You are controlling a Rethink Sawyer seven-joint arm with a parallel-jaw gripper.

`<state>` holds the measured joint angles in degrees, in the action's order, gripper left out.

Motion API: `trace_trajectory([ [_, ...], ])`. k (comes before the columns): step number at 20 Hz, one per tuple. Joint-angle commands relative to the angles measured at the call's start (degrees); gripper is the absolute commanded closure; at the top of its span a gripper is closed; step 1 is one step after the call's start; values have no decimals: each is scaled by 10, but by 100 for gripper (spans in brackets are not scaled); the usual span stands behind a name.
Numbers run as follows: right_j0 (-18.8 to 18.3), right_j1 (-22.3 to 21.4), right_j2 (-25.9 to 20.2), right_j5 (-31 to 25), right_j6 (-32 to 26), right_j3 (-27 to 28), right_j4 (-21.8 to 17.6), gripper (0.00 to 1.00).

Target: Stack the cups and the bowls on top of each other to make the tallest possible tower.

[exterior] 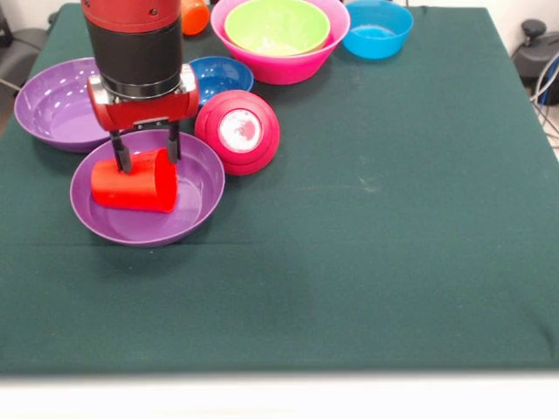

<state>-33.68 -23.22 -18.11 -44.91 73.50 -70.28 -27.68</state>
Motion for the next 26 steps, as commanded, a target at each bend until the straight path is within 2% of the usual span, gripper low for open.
trace_trajectory([
  [1, -3, 43, -45, 2, -99, 8, -33, 0],
  [7, -2, 49, -47, -11, -103, 28, -31, 0],
  [8, -2, 50, -47, -14, -104, 32, -31, 100],
  [15, 0, 50, -46, -16, -101, 35, -30, 100],
  [23, 9, 28, -37, 8, -72, 3, -32, 100],
  [26, 22, 5, -30, -27, -75, 4, -30, 100],
])
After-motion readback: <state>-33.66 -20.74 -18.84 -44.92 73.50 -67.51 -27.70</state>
